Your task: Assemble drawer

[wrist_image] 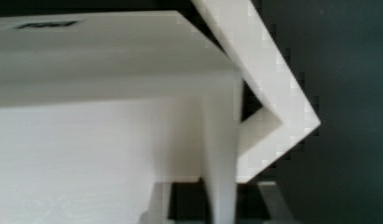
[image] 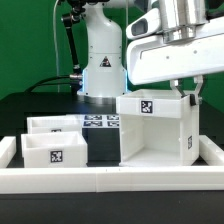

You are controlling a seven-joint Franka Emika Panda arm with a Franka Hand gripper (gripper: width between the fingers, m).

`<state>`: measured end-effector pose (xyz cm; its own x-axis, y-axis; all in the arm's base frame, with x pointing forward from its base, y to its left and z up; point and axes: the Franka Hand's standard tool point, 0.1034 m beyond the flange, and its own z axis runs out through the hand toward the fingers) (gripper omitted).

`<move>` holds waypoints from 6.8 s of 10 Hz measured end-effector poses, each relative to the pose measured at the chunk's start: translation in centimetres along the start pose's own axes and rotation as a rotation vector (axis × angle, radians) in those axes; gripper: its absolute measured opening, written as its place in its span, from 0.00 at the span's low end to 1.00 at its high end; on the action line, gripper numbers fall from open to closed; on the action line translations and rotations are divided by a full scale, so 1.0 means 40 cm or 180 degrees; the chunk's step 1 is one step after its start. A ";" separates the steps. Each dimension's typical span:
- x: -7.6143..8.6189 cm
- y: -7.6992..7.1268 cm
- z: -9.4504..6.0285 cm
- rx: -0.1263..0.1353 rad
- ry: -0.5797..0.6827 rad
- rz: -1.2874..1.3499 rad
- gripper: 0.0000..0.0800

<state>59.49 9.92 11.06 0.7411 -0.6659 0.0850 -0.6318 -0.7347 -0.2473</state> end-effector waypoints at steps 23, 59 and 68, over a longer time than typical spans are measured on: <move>0.078 -0.076 0.038 0.0146 -0.0245 0.2515 0.52; 0.200 0.431 0.020 -0.0398 -0.0684 -0.2980 0.81; 0.176 0.481 0.122 -0.0488 -0.0711 -0.3088 0.81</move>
Offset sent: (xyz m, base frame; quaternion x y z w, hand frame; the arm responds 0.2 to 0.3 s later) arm 0.0000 0.0000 0.0000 0.0000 0.0000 0.1938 0.9810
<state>53.65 -8.28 2.17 0.9664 0.2569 -0.0031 0.2566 -0.9657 -0.0392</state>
